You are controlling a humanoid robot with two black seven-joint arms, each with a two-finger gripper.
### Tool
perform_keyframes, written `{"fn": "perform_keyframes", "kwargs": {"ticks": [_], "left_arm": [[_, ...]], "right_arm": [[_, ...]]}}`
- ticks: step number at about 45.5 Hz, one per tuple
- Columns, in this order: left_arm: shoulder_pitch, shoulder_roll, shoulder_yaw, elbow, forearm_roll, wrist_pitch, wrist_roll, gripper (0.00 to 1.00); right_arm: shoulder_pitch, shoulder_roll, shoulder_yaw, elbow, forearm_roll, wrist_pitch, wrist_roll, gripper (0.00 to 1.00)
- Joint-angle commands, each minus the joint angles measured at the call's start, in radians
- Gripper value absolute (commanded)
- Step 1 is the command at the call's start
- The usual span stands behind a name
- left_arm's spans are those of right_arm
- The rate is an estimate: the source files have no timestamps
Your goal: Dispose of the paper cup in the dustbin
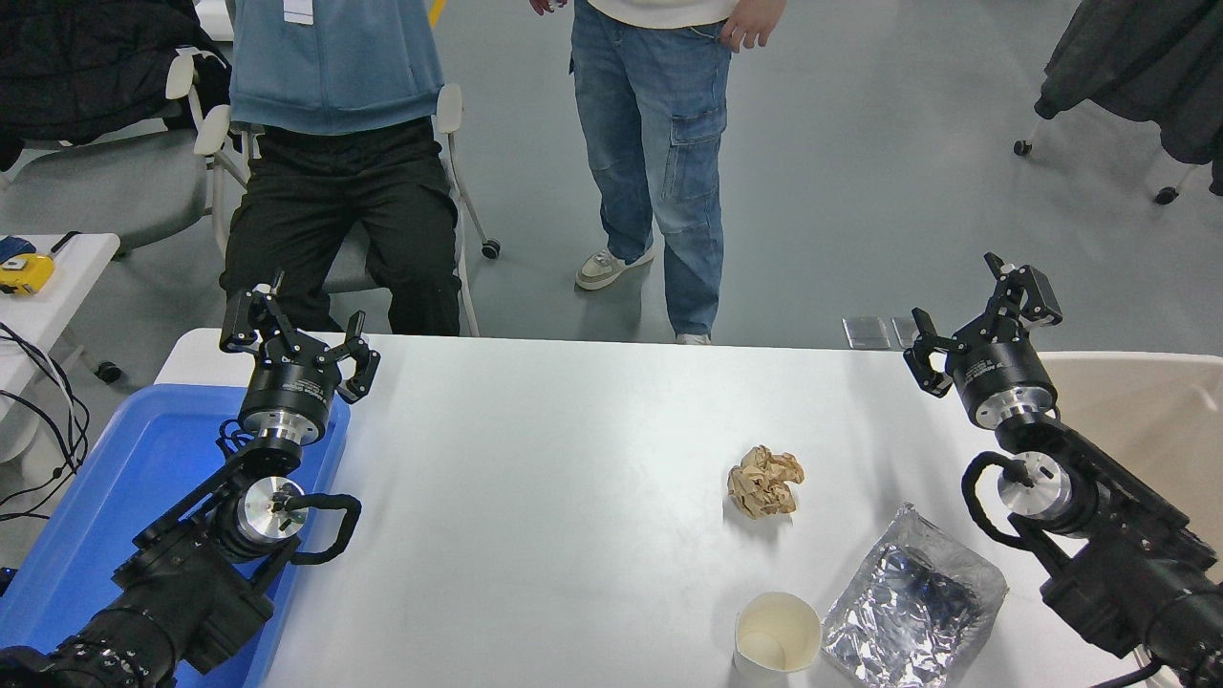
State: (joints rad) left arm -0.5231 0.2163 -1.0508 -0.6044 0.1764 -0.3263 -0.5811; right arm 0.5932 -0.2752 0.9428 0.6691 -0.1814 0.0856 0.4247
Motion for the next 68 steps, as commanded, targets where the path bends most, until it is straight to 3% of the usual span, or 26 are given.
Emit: {"fn": "perform_keyframes", "kwargs": {"ticks": [1,68], "left_arm": [[0.000,0.000,0.000,0.000,0.002,0.001,0.000,1.00],[-0.002,-0.002,0.000,0.000,0.000,0.000,0.000,1.00]], "right_arm": [[0.000,-0.001,0.002,0.000,0.000,0.000,0.000,1.00],[0.028,-0.006,-0.001,0.004,-0.001,0.000,0.000,1.00]]}}
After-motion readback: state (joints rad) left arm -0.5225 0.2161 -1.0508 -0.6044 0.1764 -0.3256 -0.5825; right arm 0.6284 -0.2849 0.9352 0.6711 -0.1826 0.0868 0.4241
